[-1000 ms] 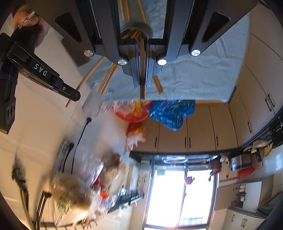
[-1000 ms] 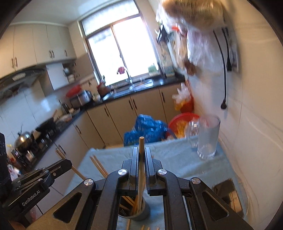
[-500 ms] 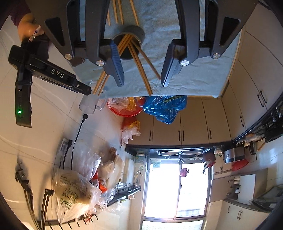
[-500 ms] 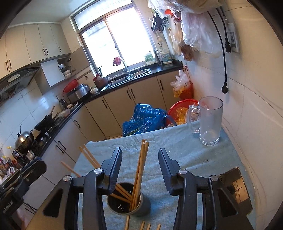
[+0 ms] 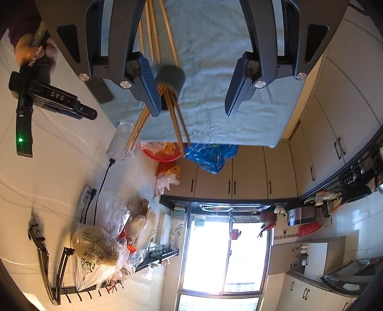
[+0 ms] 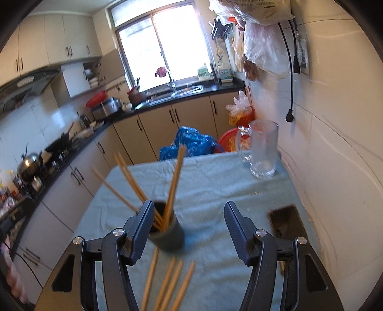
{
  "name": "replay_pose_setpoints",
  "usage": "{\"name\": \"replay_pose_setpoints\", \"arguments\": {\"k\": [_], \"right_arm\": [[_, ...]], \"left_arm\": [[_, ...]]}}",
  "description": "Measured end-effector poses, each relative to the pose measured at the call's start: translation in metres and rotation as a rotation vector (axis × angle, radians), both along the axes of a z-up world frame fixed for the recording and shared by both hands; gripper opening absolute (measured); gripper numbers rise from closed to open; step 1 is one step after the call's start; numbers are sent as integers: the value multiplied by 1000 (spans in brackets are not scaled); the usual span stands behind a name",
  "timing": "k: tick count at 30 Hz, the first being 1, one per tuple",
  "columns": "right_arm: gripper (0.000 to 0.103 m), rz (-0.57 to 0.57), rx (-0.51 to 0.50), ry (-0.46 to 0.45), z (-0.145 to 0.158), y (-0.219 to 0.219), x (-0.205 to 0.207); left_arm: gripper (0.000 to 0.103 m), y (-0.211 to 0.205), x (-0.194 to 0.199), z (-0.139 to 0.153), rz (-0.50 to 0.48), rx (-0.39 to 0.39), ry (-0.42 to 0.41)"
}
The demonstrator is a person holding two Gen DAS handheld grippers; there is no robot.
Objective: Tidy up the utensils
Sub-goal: 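Move both open tools back toward the loose chopsticks on the towel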
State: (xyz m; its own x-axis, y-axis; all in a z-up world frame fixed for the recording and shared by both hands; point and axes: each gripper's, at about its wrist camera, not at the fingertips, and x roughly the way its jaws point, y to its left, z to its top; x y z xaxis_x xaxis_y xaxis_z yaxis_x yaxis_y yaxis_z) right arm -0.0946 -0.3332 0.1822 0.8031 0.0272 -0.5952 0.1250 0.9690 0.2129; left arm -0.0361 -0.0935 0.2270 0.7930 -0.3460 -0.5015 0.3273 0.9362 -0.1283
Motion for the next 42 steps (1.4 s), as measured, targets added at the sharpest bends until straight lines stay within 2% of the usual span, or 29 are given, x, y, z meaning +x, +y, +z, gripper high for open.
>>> {"name": "replay_pose_setpoints", "arguments": {"k": [12,17,24,29,33,39,42], "right_arm": [[75,16,-165,125,-25,0,-76],[77,39,-220,183,-48,7,-98],[77,64,-113,258,-93,13,-99],[77,89,-40,296,-120,18,-95],[77,108,-5,331,-139,22,-88],[77,139,30,357,-158,29,-77],[77,157,38,365,-162,35,-70]], "left_arm": [[56,37,-40,-45,59,-18,92],[56,39,-45,-65,64,-8,136],[56,24,-39,-102,46,59,230],[56,-1,-27,-137,1,144,315],[56,-27,-14,-163,-51,179,388],[56,-69,6,-193,-128,221,448],[50,-84,16,-205,-145,246,470]]}}
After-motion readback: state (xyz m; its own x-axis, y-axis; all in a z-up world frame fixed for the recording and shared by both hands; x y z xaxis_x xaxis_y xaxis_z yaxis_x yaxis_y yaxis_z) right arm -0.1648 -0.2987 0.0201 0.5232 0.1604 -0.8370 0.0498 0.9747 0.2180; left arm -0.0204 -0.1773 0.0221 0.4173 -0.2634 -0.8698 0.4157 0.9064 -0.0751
